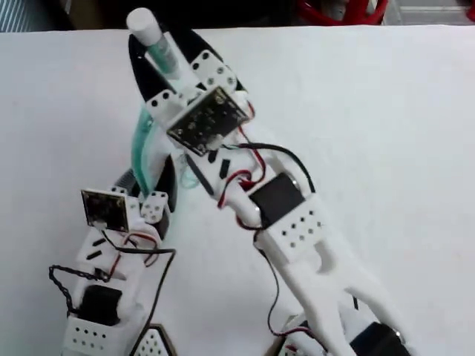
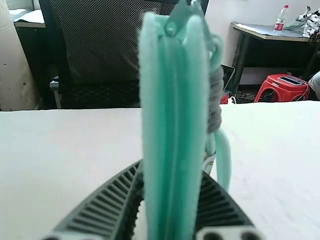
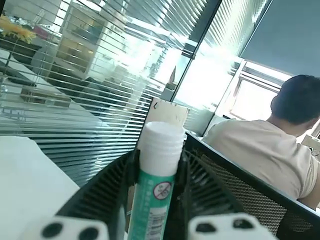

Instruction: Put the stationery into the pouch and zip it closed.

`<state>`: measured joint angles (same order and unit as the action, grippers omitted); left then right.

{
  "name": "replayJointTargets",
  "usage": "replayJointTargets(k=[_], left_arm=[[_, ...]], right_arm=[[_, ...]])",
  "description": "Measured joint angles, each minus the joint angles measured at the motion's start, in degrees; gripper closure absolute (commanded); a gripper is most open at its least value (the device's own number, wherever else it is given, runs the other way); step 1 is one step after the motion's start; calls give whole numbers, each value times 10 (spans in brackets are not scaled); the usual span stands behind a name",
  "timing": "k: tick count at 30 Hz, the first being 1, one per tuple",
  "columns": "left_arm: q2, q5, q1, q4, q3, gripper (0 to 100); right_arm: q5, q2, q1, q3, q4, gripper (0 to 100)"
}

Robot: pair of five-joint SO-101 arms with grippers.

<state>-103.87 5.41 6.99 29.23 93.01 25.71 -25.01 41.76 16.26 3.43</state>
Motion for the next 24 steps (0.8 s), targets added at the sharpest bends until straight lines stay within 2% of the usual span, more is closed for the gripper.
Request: replayJointTargets(k=[17, 24], left_arm=[[0, 0, 0, 0, 0, 883], [0, 0, 3, 0, 0, 883]], right_arm=[[0, 85, 0, 1, -4, 981], [-87, 84, -37, 0, 65, 977]])
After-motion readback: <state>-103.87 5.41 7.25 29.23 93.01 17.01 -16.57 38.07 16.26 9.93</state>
